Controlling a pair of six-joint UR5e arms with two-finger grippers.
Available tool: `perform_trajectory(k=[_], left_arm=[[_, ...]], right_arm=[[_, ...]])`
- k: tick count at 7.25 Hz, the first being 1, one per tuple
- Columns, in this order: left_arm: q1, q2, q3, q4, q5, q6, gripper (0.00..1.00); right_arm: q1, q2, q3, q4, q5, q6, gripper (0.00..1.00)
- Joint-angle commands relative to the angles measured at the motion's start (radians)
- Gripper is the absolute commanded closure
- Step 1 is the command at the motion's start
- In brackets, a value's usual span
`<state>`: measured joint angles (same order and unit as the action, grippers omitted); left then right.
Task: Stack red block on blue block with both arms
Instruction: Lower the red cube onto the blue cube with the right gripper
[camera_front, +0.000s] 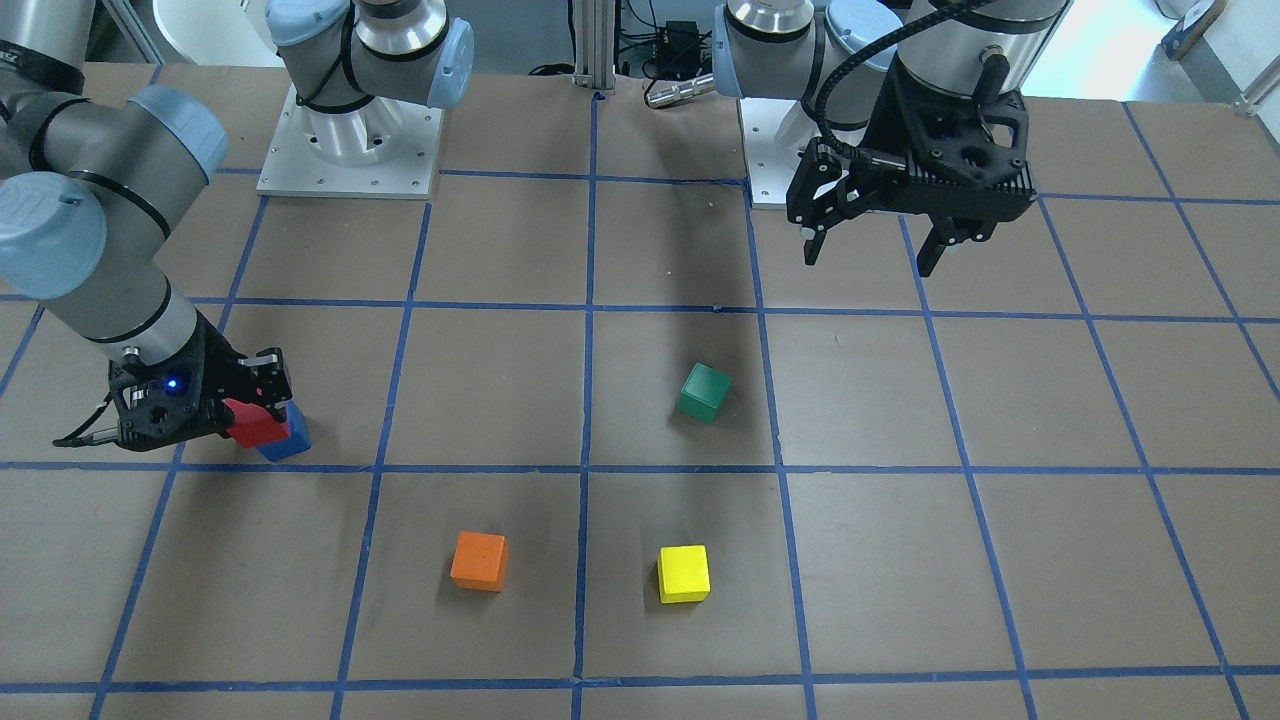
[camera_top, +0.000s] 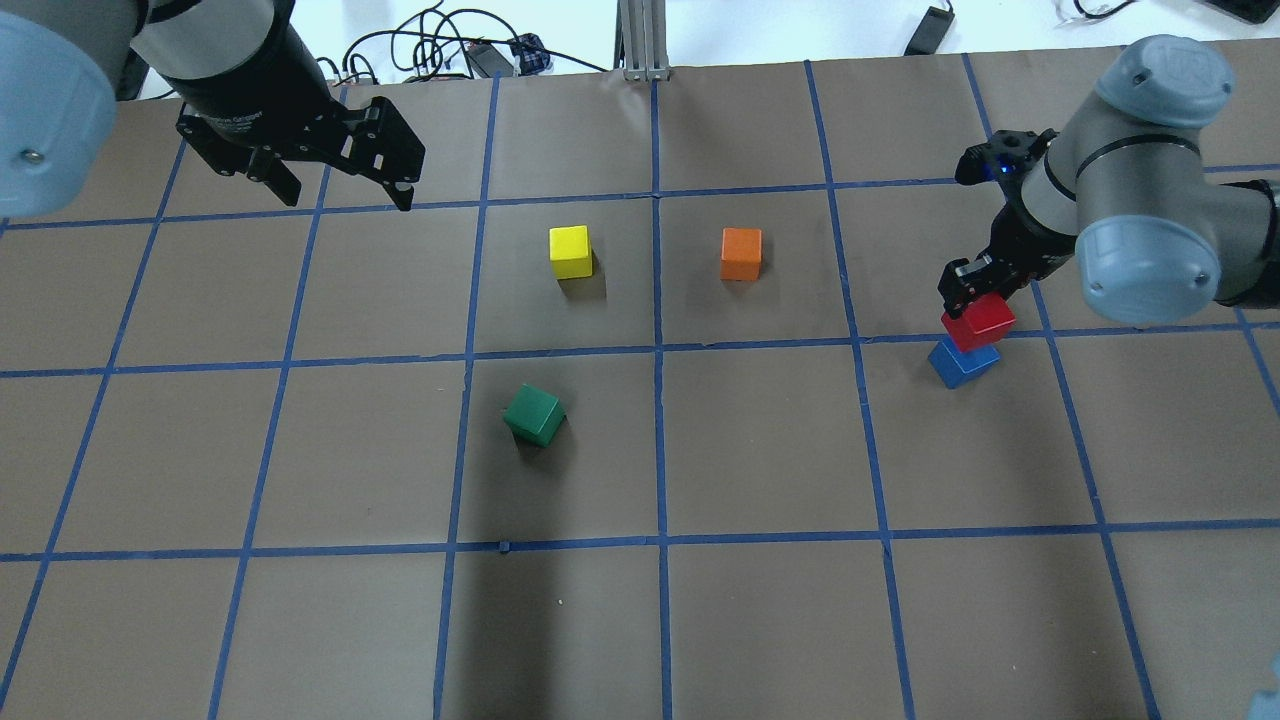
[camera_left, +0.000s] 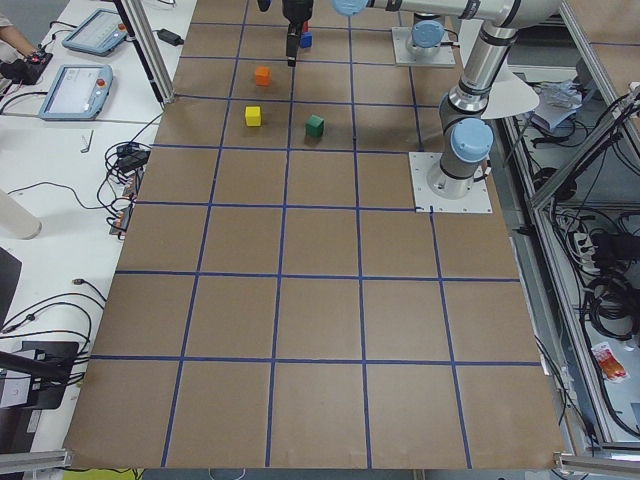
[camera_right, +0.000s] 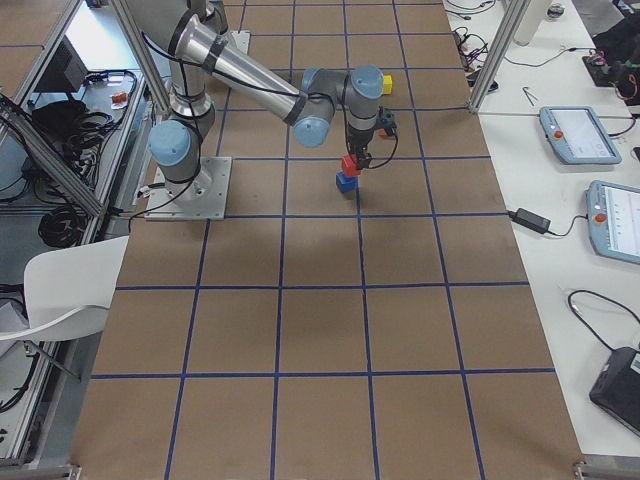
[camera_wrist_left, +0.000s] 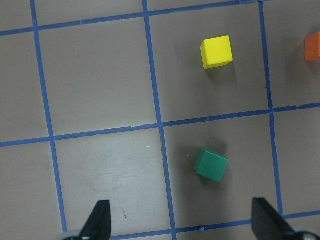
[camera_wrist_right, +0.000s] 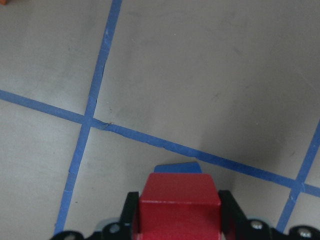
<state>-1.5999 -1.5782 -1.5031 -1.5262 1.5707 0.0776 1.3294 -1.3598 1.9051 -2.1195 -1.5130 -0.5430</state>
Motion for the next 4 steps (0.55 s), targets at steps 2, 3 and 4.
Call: perform_trajectory(k=[2, 3, 4], left_arm=[[0.000, 0.001, 0.001, 0.000, 0.003, -0.001, 0.00], [0.000, 0.004, 0.001, 0.000, 0.000, -0.001, 0.00], [0.000, 0.001, 0.001, 0.000, 0.000, -0.001, 0.00]], right_arm=[[-0.002, 0.002, 0.000, -0.002, -0.001, -0.002, 1.00], [-0.004, 0.002, 0.000, -0.002, -0.004, 0.003, 1.00], [-0.004, 0.002, 0.000, -0.002, -0.004, 0.003, 0.96]])
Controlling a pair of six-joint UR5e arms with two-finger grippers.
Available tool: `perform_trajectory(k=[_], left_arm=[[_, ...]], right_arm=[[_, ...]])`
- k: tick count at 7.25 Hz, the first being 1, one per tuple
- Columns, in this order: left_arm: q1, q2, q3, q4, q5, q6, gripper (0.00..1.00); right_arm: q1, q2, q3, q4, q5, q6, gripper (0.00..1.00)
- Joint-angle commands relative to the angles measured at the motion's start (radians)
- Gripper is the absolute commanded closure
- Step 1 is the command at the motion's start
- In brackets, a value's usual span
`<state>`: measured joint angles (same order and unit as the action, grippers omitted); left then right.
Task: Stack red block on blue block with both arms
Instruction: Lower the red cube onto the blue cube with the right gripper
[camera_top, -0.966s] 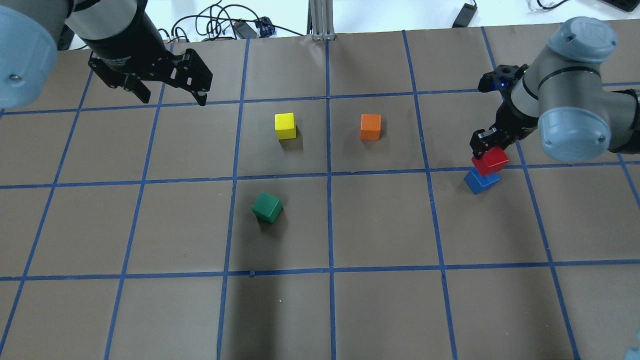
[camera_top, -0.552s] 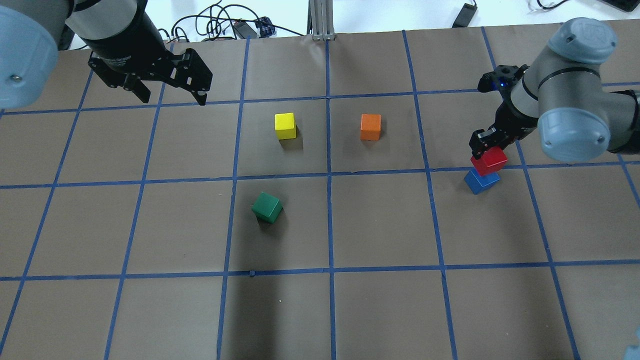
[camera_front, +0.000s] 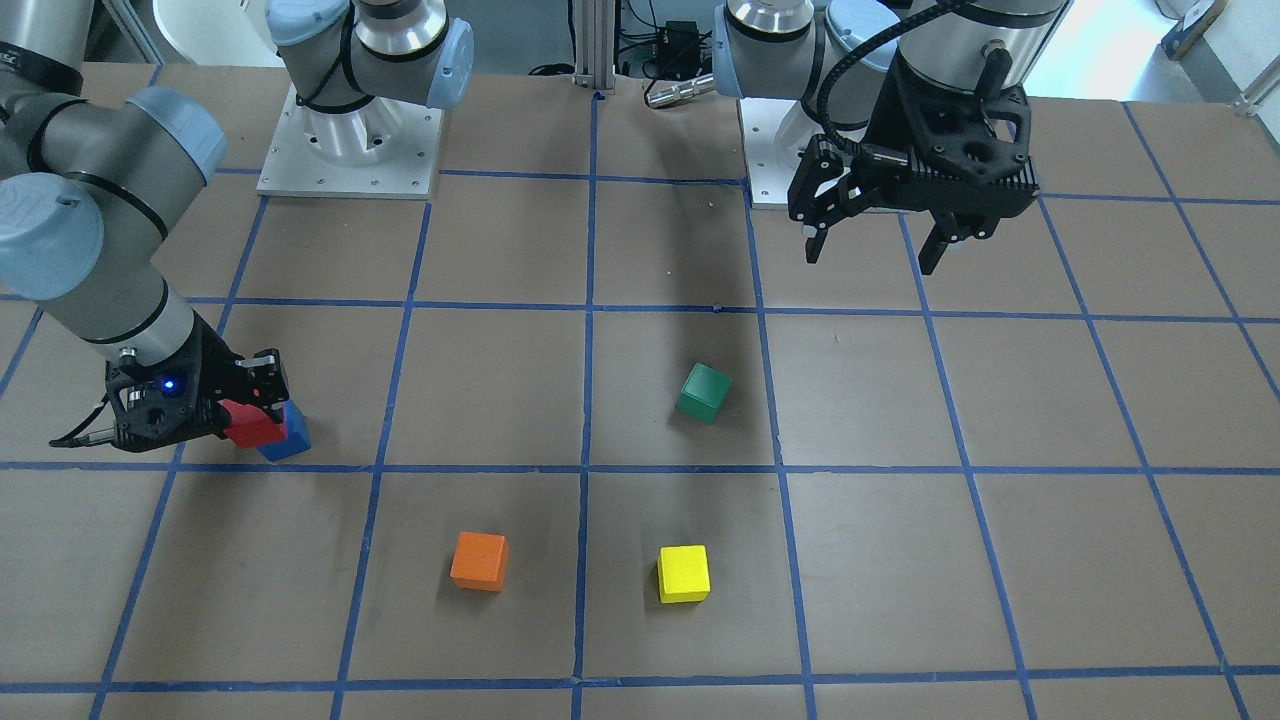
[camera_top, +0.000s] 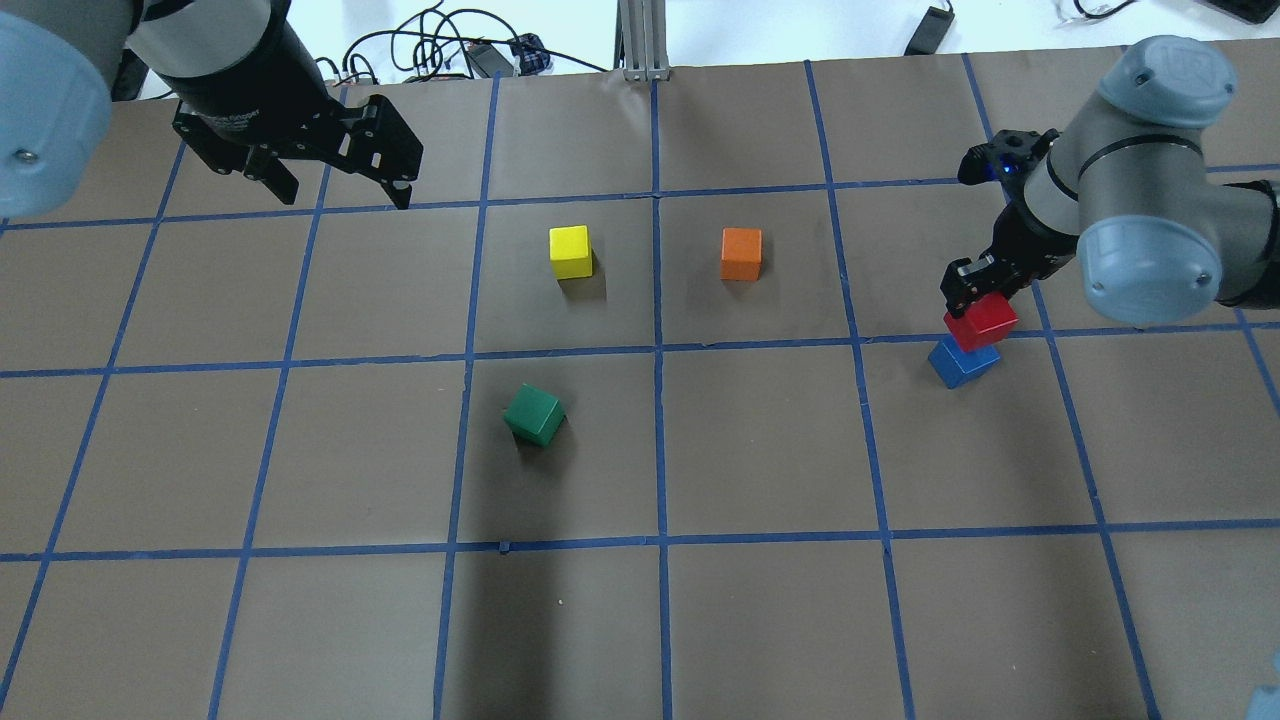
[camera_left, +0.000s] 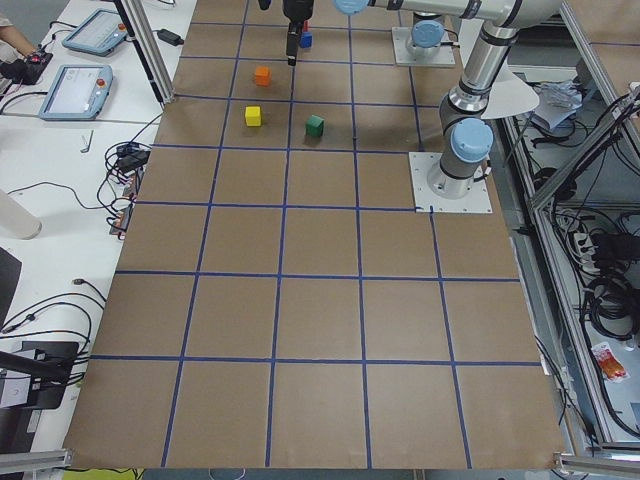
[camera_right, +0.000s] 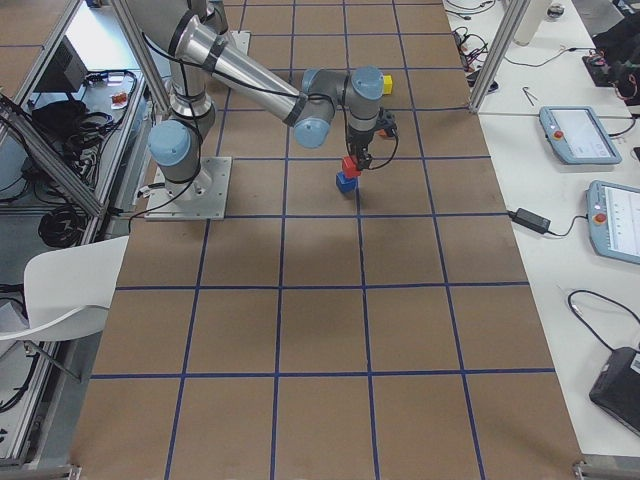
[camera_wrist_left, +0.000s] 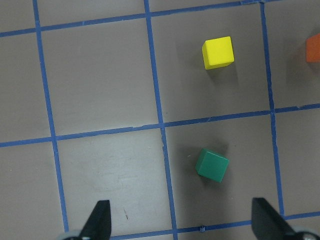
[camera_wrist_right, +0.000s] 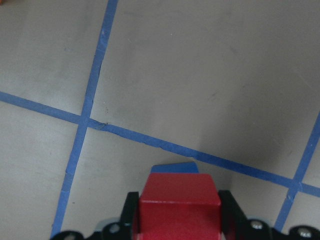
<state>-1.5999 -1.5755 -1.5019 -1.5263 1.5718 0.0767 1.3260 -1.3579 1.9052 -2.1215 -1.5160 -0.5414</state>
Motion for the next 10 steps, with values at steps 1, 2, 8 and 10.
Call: perform_trajectory(k=[1, 2, 8, 10], left_arm=[[0.000, 0.003, 0.000, 0.000, 0.001, 0.000, 0.00], [0.000, 0.002, 0.000, 0.000, 0.001, 0.000, 0.00], [-0.002, 0.003, -0.001, -0.003, 0.004, 0.000, 0.00], [-0.002, 0.005, -0.001, -0.003, 0.001, 0.000, 0.00]], right_arm=[[-0.001, 0.003, 0.000, 0.000, -0.003, 0.003, 0.83], [-0.001, 0.014, 0.000, -0.001, -0.001, 0.004, 0.78], [-0.001, 0.010, -0.003, 0.005, -0.019, 0.015, 0.00], [-0.001, -0.010, -0.028, 0.023, -0.030, 0.023, 0.00]])
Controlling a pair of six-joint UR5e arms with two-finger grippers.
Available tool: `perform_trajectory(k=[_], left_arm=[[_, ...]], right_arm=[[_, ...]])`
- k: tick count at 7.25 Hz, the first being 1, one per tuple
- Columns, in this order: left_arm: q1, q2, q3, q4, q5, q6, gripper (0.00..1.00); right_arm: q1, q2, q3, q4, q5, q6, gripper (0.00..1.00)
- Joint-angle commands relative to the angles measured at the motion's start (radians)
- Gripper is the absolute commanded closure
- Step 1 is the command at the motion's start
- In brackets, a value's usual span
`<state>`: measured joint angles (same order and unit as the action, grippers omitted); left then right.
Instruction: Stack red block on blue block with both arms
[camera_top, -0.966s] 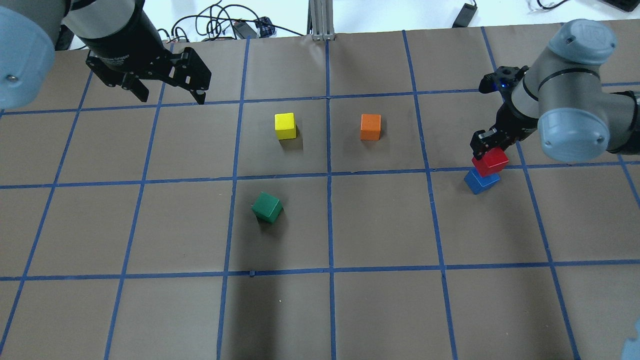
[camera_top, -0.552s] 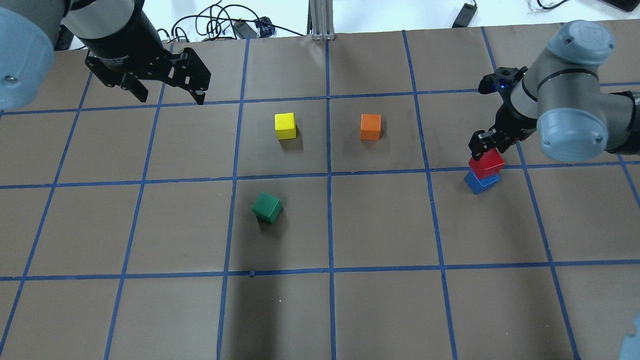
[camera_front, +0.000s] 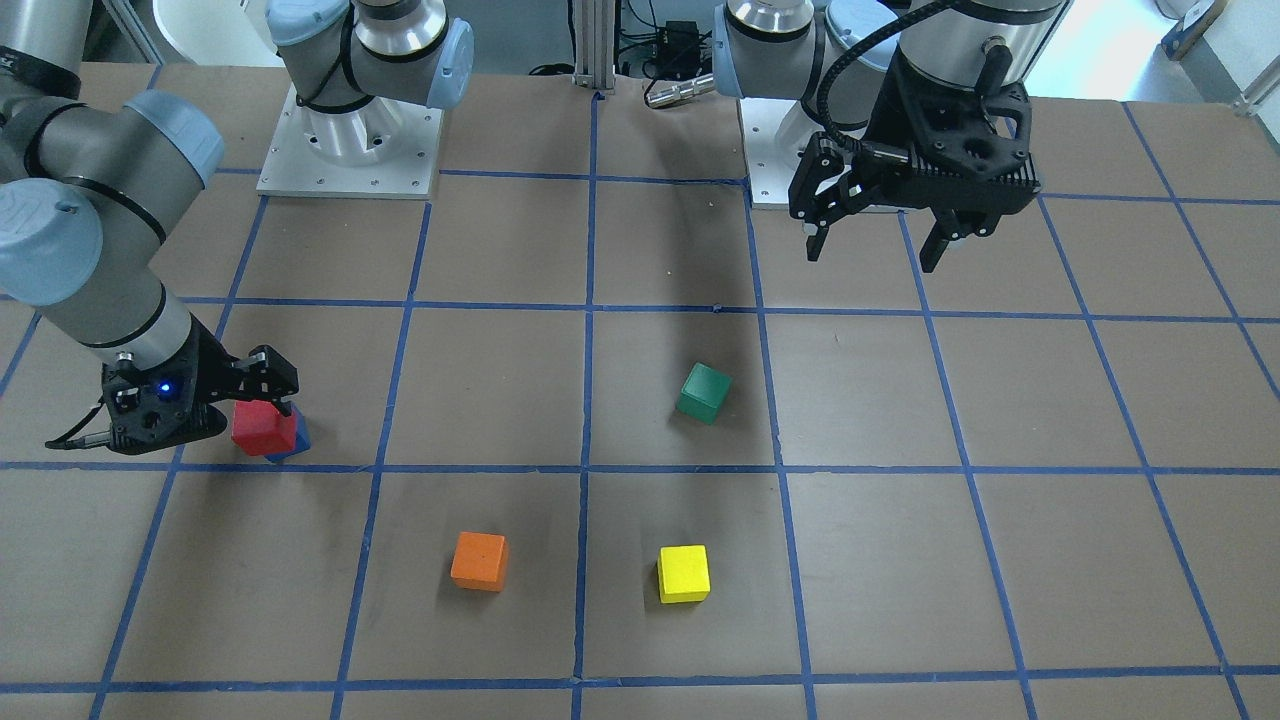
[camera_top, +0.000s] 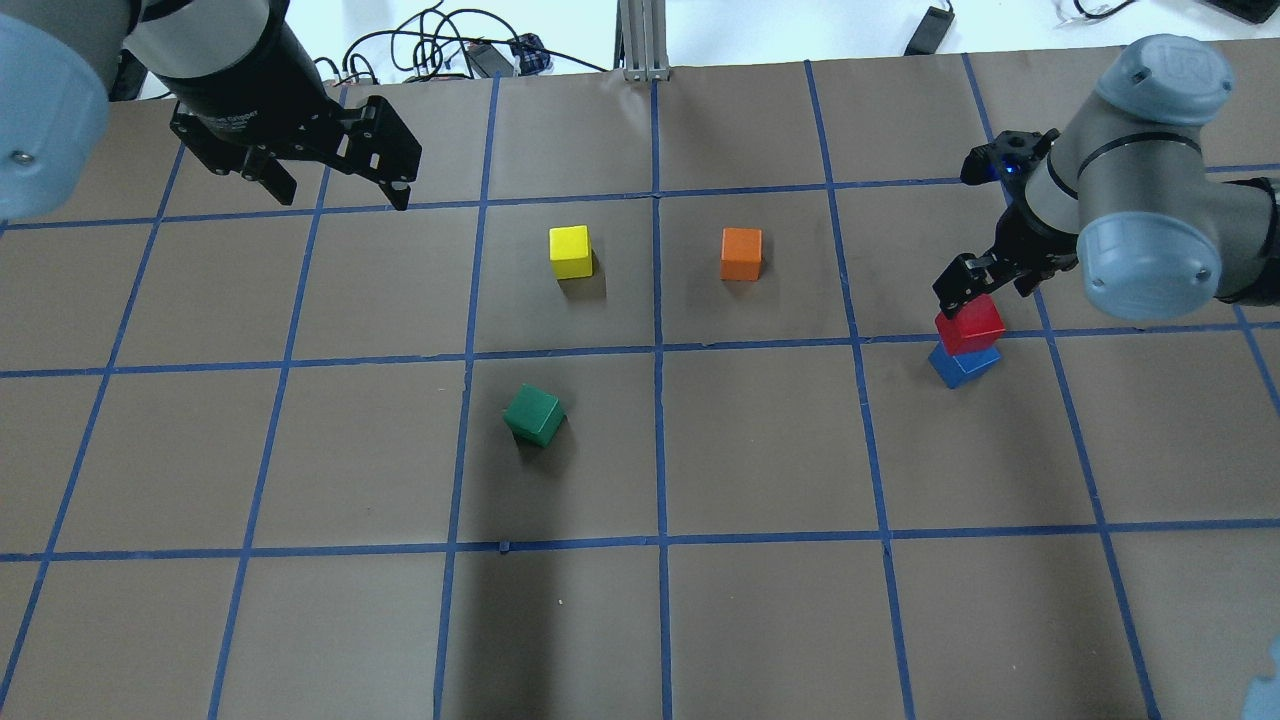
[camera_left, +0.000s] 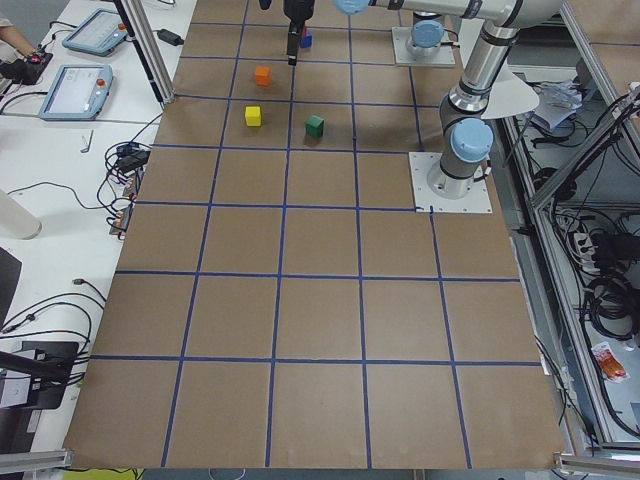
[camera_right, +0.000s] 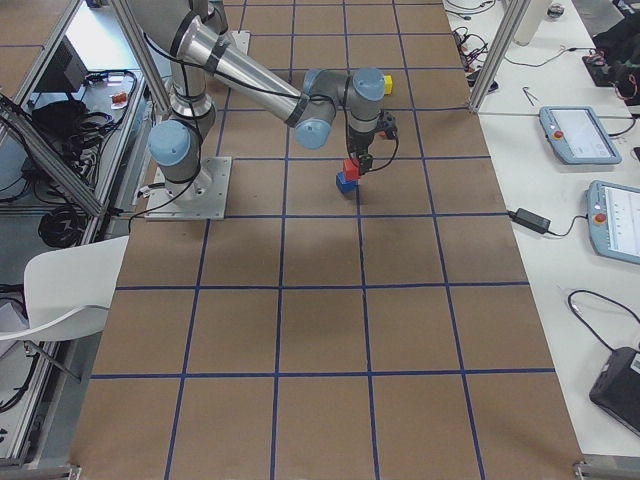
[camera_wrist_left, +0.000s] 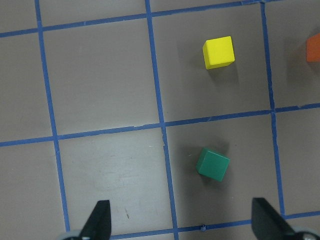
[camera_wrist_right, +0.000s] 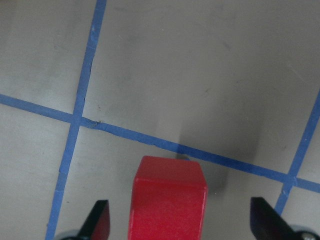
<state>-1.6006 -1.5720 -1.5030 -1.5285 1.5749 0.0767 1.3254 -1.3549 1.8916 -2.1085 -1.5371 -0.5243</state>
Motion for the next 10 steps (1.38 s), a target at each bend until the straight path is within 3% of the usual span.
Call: perform_trajectory(k=[1, 3, 5, 7, 8, 10], left_arm=[[0.001, 0.000, 0.000, -0.001, -0.003, 0.000, 0.00], [-0.001, 0.000, 0.001, 0.001, -0.003, 0.000, 0.00], [0.001, 0.000, 0.000, 0.001, -0.003, 0.000, 0.00], [0.001, 0.000, 0.000, 0.001, -0.003, 0.000, 0.00], [-0.001, 0.001, 0.000, 0.001, 0.000, 0.000, 0.00], [-0.001, 0.001, 0.000, 0.001, 0.001, 0.000, 0.00]], right_arm=[[0.000, -0.053, -0.043, 0.080, -0.014, 0.042, 0.00], [0.003, -0.178, -0.144, 0.345, -0.012, 0.151, 0.00], [0.056, -0.213, -0.277, 0.539, -0.001, 0.325, 0.00], [0.191, -0.210, -0.327, 0.541, -0.053, 0.418, 0.00], [0.227, -0.205, -0.325, 0.542, -0.042, 0.519, 0.00], [0.265, -0.202, -0.324, 0.542, -0.040, 0.546, 0.00]])
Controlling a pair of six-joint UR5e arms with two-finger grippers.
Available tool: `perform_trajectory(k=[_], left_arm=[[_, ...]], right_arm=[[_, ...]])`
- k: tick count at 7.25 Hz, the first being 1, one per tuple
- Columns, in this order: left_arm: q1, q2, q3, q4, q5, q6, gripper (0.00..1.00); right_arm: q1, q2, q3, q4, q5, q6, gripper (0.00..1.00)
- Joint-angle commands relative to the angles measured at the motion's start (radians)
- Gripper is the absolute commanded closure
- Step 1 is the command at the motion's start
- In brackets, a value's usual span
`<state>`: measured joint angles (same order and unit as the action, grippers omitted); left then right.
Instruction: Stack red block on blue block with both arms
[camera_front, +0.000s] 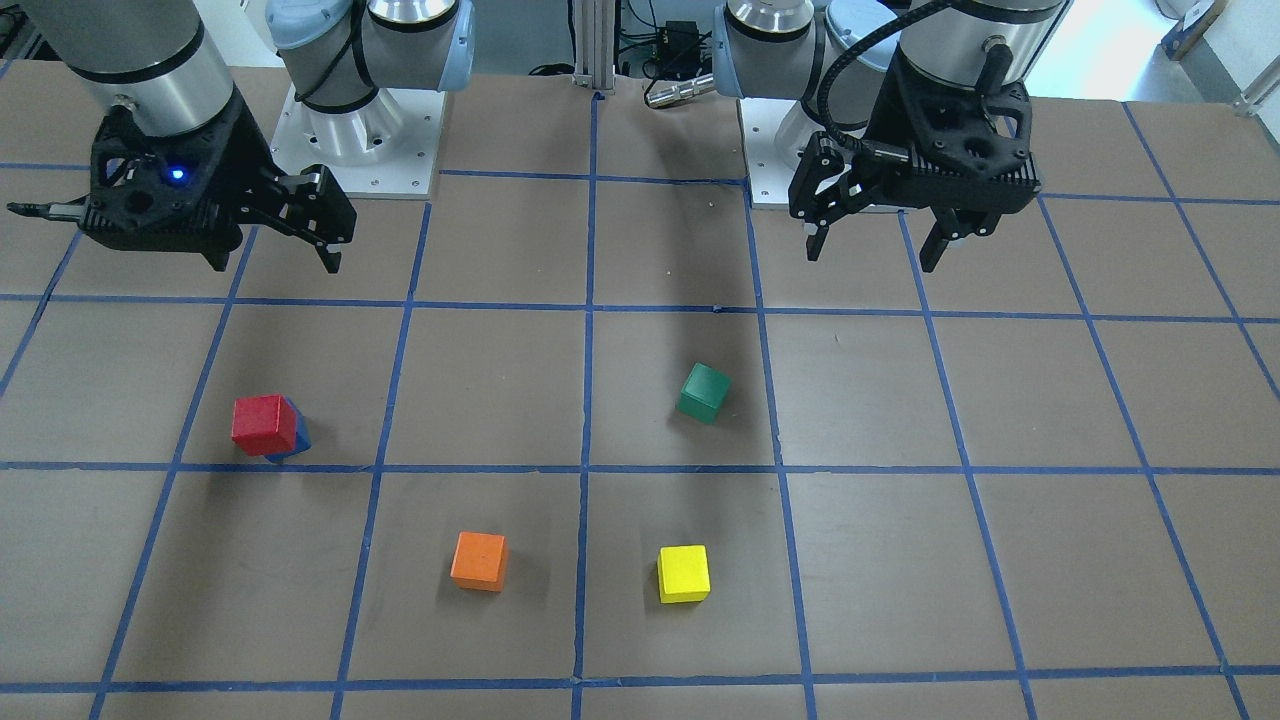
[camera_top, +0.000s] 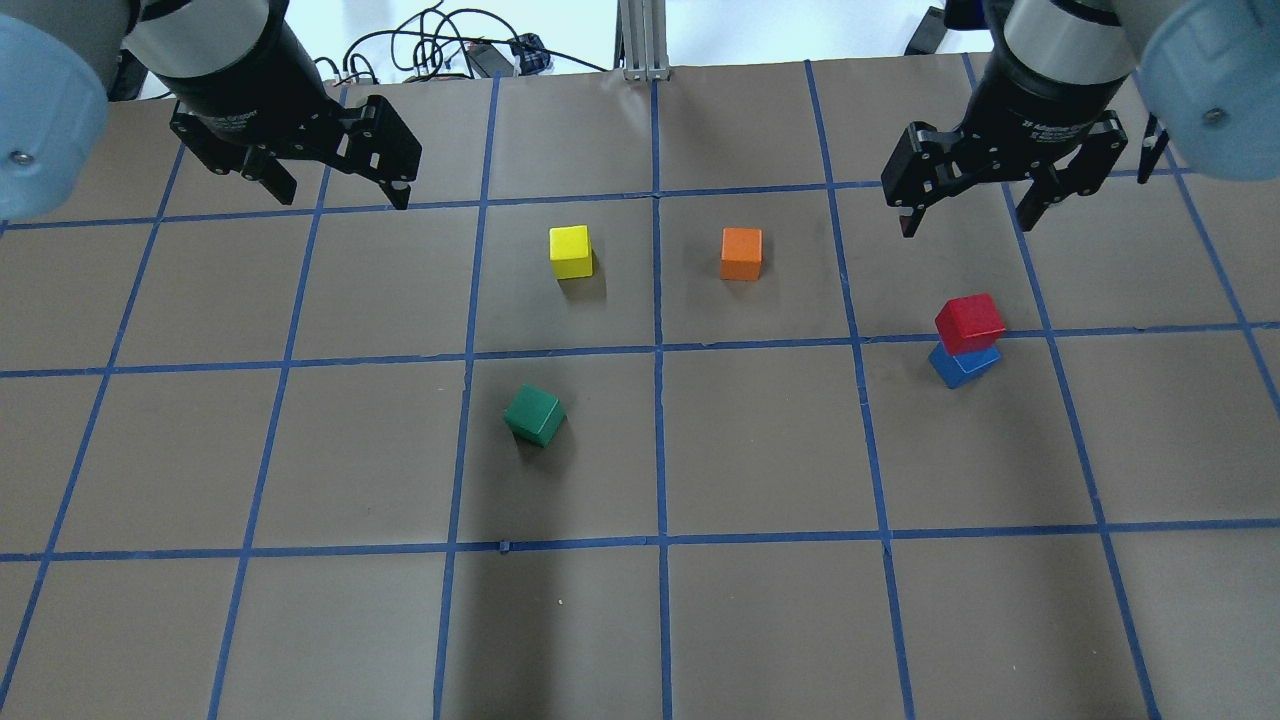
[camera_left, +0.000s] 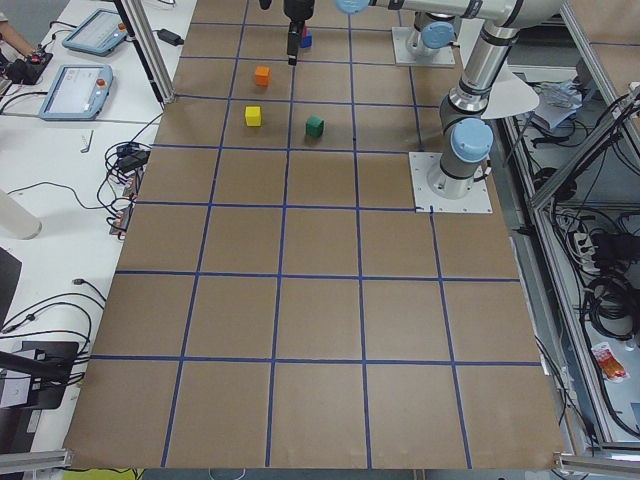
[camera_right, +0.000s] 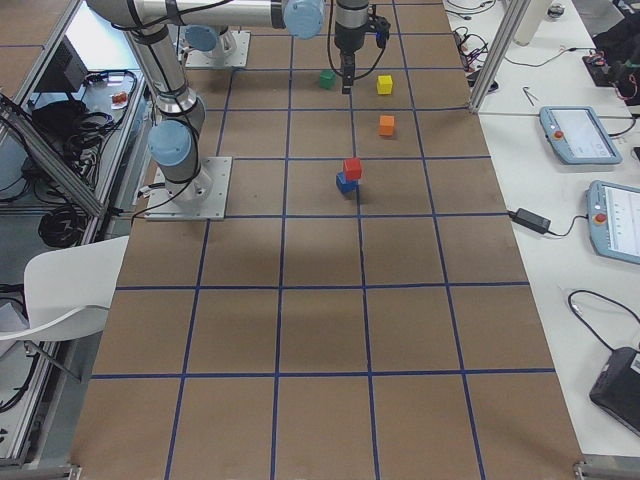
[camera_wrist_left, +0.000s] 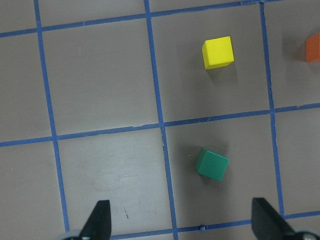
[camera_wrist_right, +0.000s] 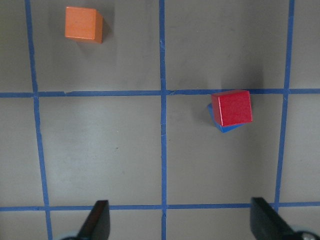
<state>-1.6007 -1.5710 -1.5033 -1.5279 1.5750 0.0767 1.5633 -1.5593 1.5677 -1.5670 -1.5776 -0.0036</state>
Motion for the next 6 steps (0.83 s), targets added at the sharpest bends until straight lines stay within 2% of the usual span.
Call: perform_trajectory(k=[1, 6], left_arm=[[0.001, 0.000, 0.000, 0.000, -0.001, 0.000, 0.00], [-0.001, 0.009, -0.008, -0.008, 0.002, -0.002, 0.00]], right_arm=[[0.035, 0.005, 0.000, 0.001, -0.002, 0.025, 0.00], [0.034, 0.005, 0.005, 0.001, -0.012, 0.022, 0.00]])
